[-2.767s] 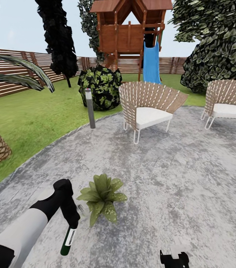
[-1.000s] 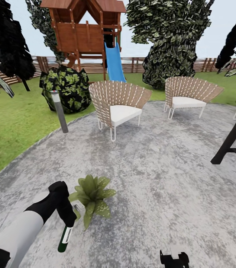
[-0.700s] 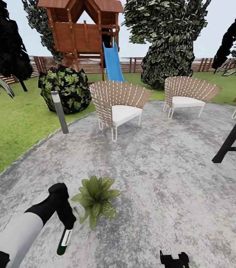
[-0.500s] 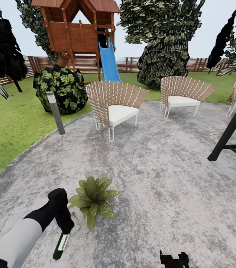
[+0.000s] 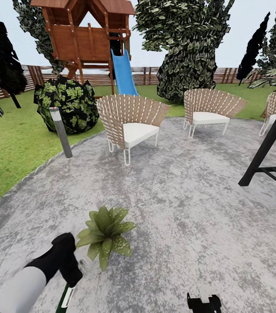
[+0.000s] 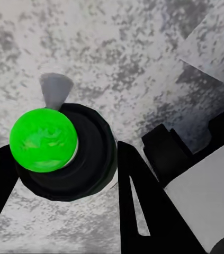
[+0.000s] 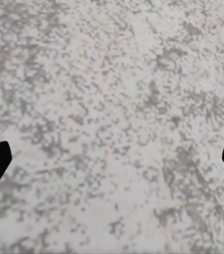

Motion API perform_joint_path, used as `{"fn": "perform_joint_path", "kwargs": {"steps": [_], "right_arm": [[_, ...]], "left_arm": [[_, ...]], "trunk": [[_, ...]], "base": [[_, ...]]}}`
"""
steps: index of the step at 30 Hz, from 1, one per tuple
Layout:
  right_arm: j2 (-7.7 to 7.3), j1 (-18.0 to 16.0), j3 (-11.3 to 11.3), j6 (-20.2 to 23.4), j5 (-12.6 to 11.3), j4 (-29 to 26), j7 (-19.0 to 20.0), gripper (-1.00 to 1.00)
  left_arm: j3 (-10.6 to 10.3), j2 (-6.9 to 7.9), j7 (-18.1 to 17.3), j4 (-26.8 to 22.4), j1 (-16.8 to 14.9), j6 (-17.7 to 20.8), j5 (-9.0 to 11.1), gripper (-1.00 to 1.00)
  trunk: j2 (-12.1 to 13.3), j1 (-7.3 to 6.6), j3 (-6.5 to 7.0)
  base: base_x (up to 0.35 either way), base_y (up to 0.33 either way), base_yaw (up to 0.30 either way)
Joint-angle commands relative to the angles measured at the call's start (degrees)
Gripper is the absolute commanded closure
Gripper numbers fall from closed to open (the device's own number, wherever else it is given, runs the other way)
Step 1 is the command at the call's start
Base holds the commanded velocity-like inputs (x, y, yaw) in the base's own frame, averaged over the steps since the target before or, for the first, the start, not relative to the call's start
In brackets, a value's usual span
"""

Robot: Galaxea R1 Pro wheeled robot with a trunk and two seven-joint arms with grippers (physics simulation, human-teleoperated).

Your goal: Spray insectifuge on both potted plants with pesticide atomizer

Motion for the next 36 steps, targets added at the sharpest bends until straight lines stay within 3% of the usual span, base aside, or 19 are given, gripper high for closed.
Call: {"fn": "perform_joint_path", "kwargs": {"steps": [1, 4, 8, 18, 26, 28, 36], "right_arm": [[0.01, 0.0, 0.5, -0.1, -0.4, 0.0, -0.2, -1.0], [0.01, 0.0, 0.5, -0.1, -0.5, 0.0, -0.2, -1.0], [0.01, 0.0, 0.5, -0.1, -0.5, 0.0, -0.2, -1.0], [0.1, 0.0, 0.5, -0.1, -0.5, 0.0, -0.2, -1.0], [0.1, 0.0, 0.5, -0.1, -0.5, 0.0, -0.2, -1.0], [0.1, 0.0, 0.5, -0.1, -0.5, 0.0, -0.2, -1.0], [0.02, 0.0, 0.5, -0.1, -0.3, 0.0, 0.0, -1.0]], "left_arm": [[0.8, -0.14, 0.7, -0.1, 0.2, 0.3, -0.3, 1.0], [5.1, -0.46, 1.8, -0.7, 0.5, 0.2, -0.1, 1.0], [8.2, -0.24, 1.4, -4.1, 0.5, 0.2, -0.1, 1.0], [8.5, -0.42, 1.9, -4.7, 0.5, 0.2, -0.1, 1.0], [8.6, -0.63, 2.0, -4.4, 0.6, 0.1, 0.1, 1.0], [8.5, -0.56, 2.2, -2.2, 1.0, -0.1, -0.4, 1.0], [9.0, -0.56, 10.4, -0.5, 4.5, -0.1, 0.0, 1.0]], "trunk": [[0.0, -0.01, -0.05], [0.0, -0.01, -0.05], [0.0, -0.01, -0.05], [0.0, -0.01, -0.05], [0.0, -0.01, -0.05], [0.0, -0.01, -0.05], [0.0, -0.01, -0.05]], "base": [[0.0, 0.0, -0.016], [0.0, 0.0, -0.178], [-0.062, 0.079, -0.121], [-0.116, 0.276, -0.004], [0.16, 0.218, -0.212], [0.033, 0.028, -0.193], [0.002, 0.001, -0.013]]}}
